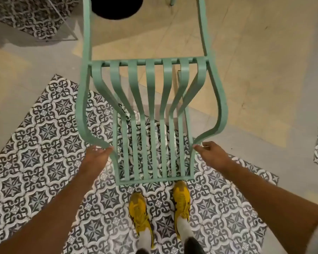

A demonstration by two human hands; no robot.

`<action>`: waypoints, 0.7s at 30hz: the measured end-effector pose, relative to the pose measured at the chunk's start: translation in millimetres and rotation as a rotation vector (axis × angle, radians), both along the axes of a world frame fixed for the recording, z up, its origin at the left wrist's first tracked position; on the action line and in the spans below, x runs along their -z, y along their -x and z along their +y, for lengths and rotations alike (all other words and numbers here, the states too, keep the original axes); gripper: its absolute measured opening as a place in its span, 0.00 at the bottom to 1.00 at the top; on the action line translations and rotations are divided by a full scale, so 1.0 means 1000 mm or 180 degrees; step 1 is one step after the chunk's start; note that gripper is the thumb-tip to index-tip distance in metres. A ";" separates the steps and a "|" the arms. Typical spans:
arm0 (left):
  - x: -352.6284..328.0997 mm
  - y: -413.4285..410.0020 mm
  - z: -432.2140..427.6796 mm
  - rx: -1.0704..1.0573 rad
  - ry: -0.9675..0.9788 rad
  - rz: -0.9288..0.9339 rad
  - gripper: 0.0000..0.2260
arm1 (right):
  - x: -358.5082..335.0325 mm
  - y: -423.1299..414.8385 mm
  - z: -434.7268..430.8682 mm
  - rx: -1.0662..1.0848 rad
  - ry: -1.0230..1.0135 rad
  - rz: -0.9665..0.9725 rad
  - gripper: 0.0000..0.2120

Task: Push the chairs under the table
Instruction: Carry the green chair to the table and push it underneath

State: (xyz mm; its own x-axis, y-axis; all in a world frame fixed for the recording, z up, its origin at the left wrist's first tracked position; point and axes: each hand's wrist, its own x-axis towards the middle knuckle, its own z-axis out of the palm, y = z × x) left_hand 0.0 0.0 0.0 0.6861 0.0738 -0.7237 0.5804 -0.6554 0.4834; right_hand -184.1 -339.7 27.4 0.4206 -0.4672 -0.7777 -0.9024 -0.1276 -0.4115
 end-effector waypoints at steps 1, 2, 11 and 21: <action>0.010 -0.008 0.002 -0.0140 0.0027 -0.0023 0.34 | 0.015 -0.003 -0.003 0.0212 -0.0002 -0.0039 0.30; 0.029 -0.016 0.008 -0.0260 0.0096 -0.0030 0.36 | 0.032 -0.006 -0.005 0.0426 0.0003 -0.0061 0.30; 0.131 -0.049 0.022 -0.0676 0.0443 -0.0303 0.20 | 0.146 -0.015 -0.032 0.1604 0.0246 -0.0400 0.32; 0.169 -0.051 0.036 0.0095 0.0276 -0.0494 0.25 | 0.173 -0.034 -0.026 0.2380 0.0693 -0.0852 0.14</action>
